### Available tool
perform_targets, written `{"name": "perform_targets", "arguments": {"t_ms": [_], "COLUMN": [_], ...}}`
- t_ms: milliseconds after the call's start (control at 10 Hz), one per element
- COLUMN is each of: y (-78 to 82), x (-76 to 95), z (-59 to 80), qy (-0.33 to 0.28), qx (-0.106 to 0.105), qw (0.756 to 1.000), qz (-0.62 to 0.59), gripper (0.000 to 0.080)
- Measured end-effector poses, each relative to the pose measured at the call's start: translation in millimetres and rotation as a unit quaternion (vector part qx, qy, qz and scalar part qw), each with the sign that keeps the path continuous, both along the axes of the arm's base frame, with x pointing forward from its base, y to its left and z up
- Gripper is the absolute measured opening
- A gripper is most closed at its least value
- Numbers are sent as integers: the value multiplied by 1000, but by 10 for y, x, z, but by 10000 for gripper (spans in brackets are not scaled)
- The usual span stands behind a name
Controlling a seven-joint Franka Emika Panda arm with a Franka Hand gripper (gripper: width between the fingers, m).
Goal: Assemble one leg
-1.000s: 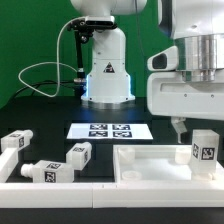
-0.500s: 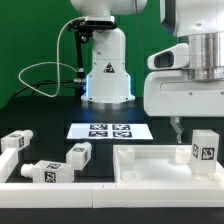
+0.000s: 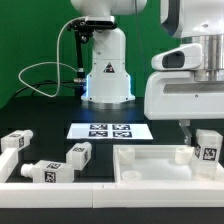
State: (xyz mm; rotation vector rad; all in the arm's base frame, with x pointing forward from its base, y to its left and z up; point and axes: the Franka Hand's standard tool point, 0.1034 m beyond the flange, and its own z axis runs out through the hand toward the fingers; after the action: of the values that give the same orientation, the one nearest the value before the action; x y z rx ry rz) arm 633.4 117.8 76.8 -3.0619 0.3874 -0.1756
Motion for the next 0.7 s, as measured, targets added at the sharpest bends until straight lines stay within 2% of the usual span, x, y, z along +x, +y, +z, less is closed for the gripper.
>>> {"name": "perform_targets", "arguments": {"t_ms": [100, 300, 500, 700], "y": [-4, 5, 1, 30], "x": [5, -3, 0, 9], "z": [0, -3, -20, -31], "qy": [-1, -1, 13, 22], "qx": [5, 18, 61, 91], "qw": [999, 984, 933, 874], "qz": [-46, -175, -354, -477], "gripper": [290, 290, 290, 290]}}
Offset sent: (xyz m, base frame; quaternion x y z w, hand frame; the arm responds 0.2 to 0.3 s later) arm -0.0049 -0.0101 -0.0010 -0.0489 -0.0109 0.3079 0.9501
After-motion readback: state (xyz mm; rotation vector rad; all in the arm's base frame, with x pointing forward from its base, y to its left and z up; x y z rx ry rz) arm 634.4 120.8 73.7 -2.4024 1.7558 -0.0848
